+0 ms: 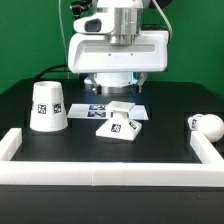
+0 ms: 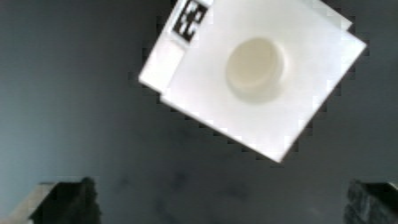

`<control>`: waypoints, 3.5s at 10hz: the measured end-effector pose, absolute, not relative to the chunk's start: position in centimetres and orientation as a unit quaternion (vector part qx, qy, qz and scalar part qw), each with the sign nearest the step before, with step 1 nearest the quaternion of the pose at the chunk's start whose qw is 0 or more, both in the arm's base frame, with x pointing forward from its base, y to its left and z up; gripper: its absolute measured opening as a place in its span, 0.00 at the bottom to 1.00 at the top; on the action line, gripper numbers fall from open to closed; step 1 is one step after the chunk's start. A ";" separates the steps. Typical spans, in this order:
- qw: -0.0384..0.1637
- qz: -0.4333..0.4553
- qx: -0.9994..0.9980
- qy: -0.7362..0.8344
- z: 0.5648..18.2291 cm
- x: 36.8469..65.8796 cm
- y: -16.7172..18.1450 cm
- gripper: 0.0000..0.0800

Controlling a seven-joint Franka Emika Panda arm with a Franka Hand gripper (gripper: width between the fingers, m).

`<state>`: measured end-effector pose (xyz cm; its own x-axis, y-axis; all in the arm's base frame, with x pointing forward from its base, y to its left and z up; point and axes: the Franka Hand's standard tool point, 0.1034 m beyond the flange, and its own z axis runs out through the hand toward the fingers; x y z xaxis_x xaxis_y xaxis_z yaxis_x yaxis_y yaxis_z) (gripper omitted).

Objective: Assemble lamp

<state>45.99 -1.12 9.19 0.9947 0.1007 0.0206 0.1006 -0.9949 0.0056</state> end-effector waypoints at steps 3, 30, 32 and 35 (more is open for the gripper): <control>-0.010 0.010 0.999 -0.044 9.0 45.9 -0.8 0.87; -0.024 -0.007 0.998 -0.061 4.5 45.0 1.7 0.67; -0.027 0.006 0.999 -0.039 4.6 47.4 2.4 0.67; -0.035 0.022 0.999 -0.020 4.7 51.7 4.5 0.67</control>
Offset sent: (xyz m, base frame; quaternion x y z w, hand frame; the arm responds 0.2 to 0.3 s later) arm 0.0000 0.0000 0.0000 0.0000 0.0000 0.1938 0.9810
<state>51.68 4.47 4.71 0.9982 -0.0419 0.0427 -0.0388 -0.9968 -0.0705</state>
